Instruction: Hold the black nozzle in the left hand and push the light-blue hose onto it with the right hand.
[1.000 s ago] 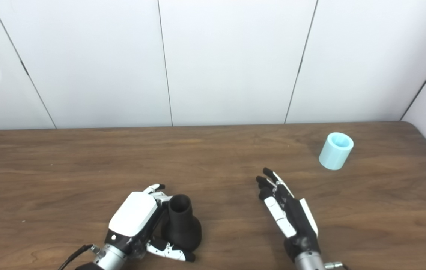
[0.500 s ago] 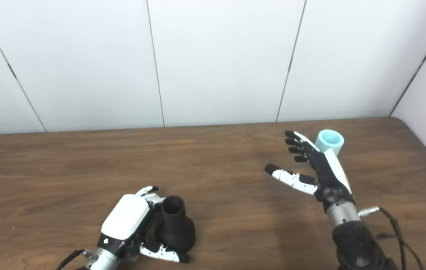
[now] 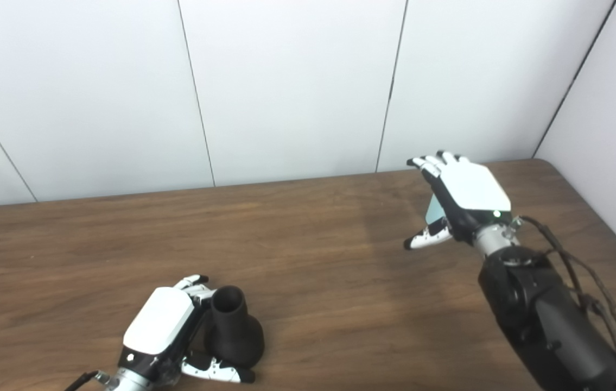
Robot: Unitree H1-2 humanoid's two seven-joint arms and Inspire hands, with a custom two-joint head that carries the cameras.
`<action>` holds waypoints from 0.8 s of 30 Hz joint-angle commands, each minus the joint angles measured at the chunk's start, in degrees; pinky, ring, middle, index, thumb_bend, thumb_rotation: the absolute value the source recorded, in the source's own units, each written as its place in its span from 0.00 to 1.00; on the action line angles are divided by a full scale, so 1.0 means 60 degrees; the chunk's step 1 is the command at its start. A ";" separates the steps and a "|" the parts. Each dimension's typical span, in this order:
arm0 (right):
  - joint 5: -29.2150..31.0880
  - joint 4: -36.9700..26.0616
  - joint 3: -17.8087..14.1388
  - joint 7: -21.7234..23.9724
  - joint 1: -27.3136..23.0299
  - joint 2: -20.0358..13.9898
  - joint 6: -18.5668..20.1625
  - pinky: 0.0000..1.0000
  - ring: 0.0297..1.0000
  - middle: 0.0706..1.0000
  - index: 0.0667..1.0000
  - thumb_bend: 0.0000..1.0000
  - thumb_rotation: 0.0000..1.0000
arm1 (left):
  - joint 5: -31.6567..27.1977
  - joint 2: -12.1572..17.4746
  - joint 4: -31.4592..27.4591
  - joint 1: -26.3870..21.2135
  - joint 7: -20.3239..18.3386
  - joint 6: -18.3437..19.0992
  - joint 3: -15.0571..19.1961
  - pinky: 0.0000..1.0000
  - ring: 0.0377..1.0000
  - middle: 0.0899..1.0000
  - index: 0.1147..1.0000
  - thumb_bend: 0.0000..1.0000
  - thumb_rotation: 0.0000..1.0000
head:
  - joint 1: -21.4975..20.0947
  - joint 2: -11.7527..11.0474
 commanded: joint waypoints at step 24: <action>0.0026 0.2949 -0.0284 0.1002 -0.2237 0.0048 0.0092 0.87 0.96 0.89 0.85 0.91 0.17 | -0.0118 0.0327 0.0152 0.0128 -0.0378 0.0062 0.0204 0.84 0.61 0.39 0.44 0.52 0.00 | -0.0056 0.0102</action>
